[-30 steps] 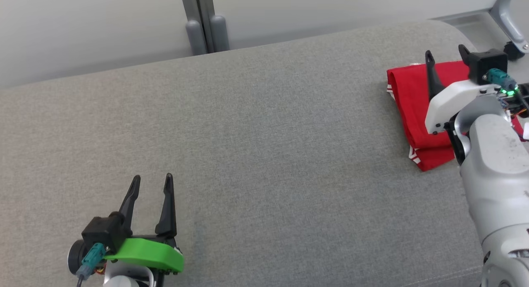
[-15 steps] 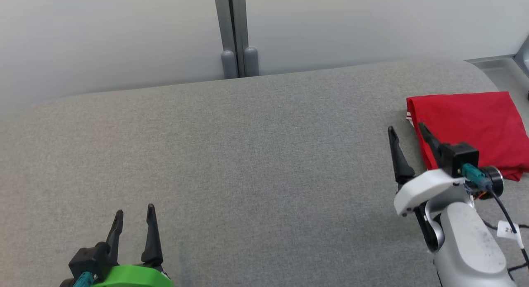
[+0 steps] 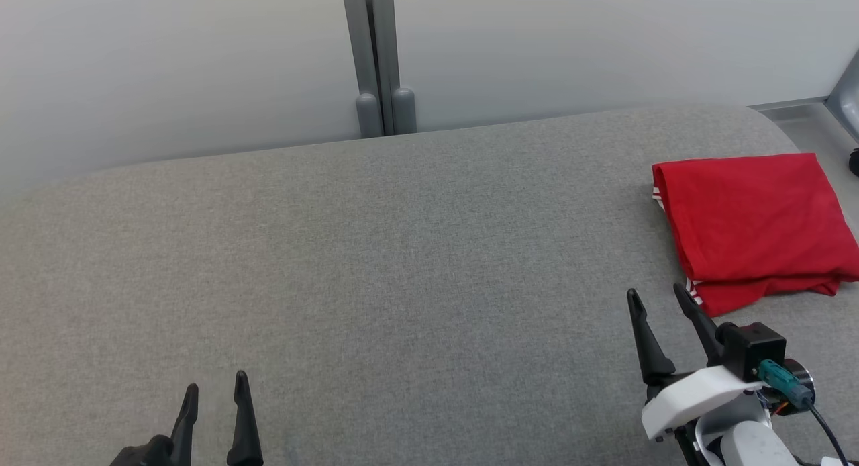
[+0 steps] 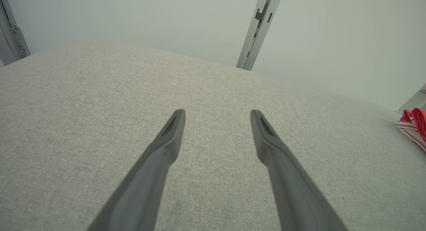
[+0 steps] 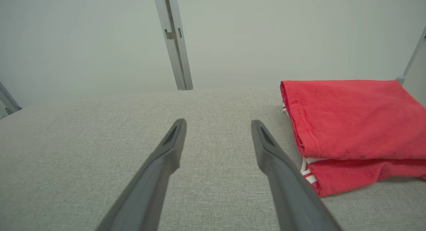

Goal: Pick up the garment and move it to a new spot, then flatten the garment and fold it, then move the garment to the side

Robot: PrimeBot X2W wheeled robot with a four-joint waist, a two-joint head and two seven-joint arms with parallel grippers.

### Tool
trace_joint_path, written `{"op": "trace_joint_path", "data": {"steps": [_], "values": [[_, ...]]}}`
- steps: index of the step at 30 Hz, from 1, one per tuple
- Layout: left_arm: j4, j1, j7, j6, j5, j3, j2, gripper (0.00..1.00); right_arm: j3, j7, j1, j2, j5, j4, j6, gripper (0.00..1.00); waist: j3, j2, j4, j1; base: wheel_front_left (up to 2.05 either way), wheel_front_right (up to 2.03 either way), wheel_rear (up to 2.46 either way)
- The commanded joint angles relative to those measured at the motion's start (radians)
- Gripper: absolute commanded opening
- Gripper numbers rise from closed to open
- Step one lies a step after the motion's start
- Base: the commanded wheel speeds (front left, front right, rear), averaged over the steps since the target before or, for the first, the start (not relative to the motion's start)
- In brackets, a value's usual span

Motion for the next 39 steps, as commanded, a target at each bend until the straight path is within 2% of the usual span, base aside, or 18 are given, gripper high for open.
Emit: {"op": "trace_joint_path", "data": {"steps": [1, 26, 27, 30, 39], "values": [[-0.01, 0.02, 0.0, 0.007, -0.014, -0.004, 0.001, 1.0, 0.0, -0.004, 0.024, -0.004, 0.015, -0.011, -0.002, 1.0, -0.002, 0.0, 0.002, 0.0, 0.0, 0.0, 0.0], [-0.027, 0.008, 0.0, 0.001, 0.002, -0.04, 0.001, 1.0, 0.002, -0.004, 0.044, -0.003, 0.029, -0.014, -0.002, 1.0, -0.006, 0.0, 0.018, 0.0, 0.0, 0.0, 0.0], [-0.024, 0.017, 0.001, 0.004, 0.001, -0.04, -0.001, 0.0, 0.001, 0.0, 0.05, 0.001, 0.031, -0.01, 0.0, 0.0, -0.005, 0.0, 0.018, 0.0, 0.0, 0.0, 0.0], [0.004, 0.02, 0.001, 0.004, -0.001, -0.043, -0.003, 0.0, 0.001, 0.003, 0.064, 0.006, 0.033, 0.014, 0.0, 0.0, -0.005, 0.0, 0.017, 0.0, 0.0, 0.0, 0.0], [0.006, -0.012, 0.046, -0.003, -0.154, -0.021, -0.001, 0.0, -0.019, 0.052, 0.054, 0.005, 0.206, 0.004, 0.0, 0.0, -0.003, 0.0, 0.018, 0.0, 0.0, 0.0, 0.0]]}}
